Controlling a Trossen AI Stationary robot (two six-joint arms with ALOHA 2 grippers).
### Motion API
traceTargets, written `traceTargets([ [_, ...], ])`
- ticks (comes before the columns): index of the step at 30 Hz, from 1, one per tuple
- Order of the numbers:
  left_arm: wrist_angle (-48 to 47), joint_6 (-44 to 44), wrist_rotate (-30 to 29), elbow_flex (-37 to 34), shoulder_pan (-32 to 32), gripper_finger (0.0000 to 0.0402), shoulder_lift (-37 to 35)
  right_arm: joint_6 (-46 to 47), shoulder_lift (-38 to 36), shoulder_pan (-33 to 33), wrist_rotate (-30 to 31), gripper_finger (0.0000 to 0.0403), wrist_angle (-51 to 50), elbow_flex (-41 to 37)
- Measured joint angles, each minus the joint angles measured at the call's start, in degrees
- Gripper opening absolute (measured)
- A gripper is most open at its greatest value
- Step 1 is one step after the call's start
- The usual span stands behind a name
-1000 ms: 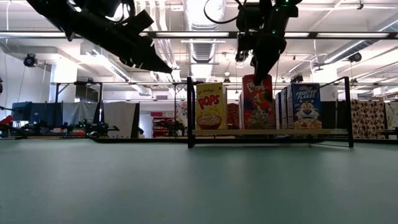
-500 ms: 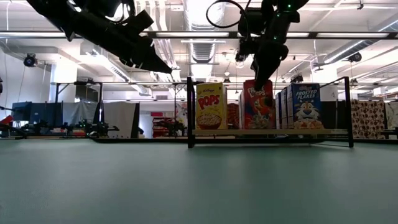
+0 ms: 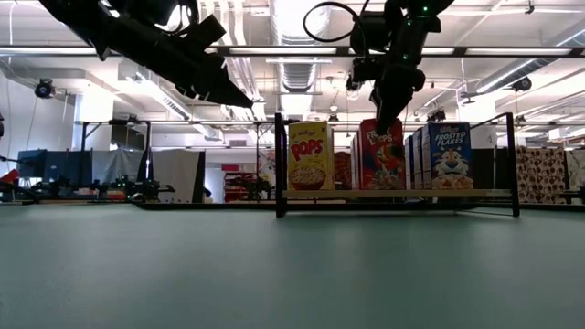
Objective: Stack cereal on shelf
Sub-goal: Put the red cereal box on the shelf aligned with the other red cereal boxes
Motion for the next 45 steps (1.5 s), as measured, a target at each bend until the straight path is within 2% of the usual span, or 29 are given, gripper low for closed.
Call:
traceTargets([
  [18,0.02,0.00,0.00,0.00,0.00,0.0168,0.00,-1.13,0.00,0.00,-0.66,0.0143,-0.08,0.00],
  [32,0.02,0.00,0.00,-0.01,0.00,0.0168,0.00,-0.48,0.00,0.00,-0.46,0.0218,-0.03,0.00],
  [45,0.02,0.00,-0.02,-0.01,0.00,0.0168,0.00,-0.56,-0.26,0.00,-0.31,0.0244,-0.39,1.35],
])
